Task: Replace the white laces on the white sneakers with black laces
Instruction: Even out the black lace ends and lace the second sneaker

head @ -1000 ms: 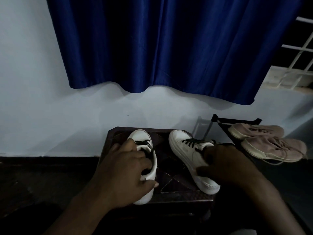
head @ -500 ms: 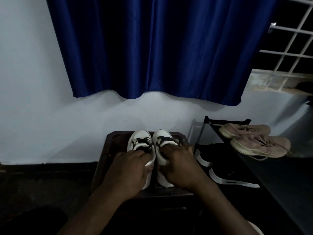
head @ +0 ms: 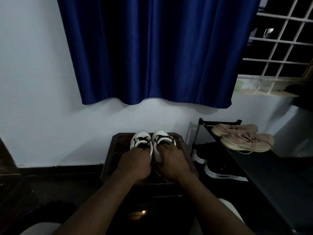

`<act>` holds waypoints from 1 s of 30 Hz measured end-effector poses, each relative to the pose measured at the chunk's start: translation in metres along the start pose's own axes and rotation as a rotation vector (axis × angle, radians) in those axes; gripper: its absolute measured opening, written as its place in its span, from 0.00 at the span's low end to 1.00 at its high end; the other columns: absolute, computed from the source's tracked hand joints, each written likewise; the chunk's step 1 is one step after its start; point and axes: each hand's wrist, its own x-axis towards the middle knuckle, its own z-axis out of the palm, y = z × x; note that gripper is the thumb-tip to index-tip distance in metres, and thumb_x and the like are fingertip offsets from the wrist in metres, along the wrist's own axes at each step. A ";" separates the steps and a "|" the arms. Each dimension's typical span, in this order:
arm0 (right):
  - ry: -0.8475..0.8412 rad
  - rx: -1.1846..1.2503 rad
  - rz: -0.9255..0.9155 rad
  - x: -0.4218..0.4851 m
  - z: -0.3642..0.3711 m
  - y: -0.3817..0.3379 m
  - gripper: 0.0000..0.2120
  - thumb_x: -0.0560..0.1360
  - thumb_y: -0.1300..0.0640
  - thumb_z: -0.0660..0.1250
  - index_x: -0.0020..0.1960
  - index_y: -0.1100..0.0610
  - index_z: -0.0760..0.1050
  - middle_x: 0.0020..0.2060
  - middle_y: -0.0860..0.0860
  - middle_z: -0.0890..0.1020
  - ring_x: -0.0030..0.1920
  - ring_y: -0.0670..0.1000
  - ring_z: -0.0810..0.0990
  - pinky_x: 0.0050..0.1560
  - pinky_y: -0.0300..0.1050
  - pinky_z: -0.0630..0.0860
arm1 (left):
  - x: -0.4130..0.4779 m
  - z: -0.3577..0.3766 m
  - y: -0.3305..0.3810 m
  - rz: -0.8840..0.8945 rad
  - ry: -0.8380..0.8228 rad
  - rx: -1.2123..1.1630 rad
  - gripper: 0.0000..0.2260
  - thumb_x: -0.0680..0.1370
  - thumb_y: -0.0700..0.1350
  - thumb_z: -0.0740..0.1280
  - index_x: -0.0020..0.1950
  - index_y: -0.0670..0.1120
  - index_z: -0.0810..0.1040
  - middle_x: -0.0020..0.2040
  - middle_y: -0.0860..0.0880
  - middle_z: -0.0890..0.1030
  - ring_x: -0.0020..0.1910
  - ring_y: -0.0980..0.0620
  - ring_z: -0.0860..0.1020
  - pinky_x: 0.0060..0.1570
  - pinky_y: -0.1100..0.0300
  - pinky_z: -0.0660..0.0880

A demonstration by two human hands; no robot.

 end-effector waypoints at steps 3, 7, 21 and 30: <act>-0.092 0.033 -0.028 -0.006 -0.010 0.000 0.25 0.70 0.46 0.64 0.63 0.58 0.76 0.64 0.56 0.78 0.66 0.60 0.74 0.56 0.53 0.77 | 0.001 0.002 -0.001 -0.018 -0.027 -0.025 0.21 0.73 0.51 0.67 0.67 0.54 0.73 0.59 0.48 0.82 0.59 0.43 0.81 0.51 0.49 0.81; -0.200 0.072 -0.031 -0.006 -0.016 0.006 0.32 0.66 0.48 0.61 0.66 0.64 0.73 0.67 0.62 0.76 0.70 0.64 0.70 0.70 0.54 0.70 | 0.004 0.007 -0.005 -0.032 -0.064 -0.064 0.27 0.71 0.54 0.67 0.71 0.55 0.70 0.66 0.48 0.79 0.67 0.43 0.77 0.58 0.48 0.80; -0.167 0.080 -0.055 -0.002 -0.001 -0.001 0.28 0.67 0.53 0.56 0.54 0.72 0.80 0.47 0.66 0.83 0.49 0.68 0.85 0.54 0.68 0.81 | -0.012 0.013 0.009 -0.040 0.067 0.045 0.25 0.77 0.51 0.66 0.74 0.52 0.68 0.74 0.47 0.68 0.75 0.40 0.61 0.59 0.45 0.75; -0.091 0.042 -0.090 -0.008 -0.007 0.001 0.40 0.67 0.47 0.48 0.68 0.73 0.72 0.66 0.70 0.75 0.70 0.70 0.71 0.76 0.57 0.61 | -0.019 0.001 0.020 -0.237 0.145 0.145 0.18 0.78 0.52 0.70 0.67 0.53 0.76 0.67 0.49 0.73 0.64 0.40 0.67 0.51 0.47 0.74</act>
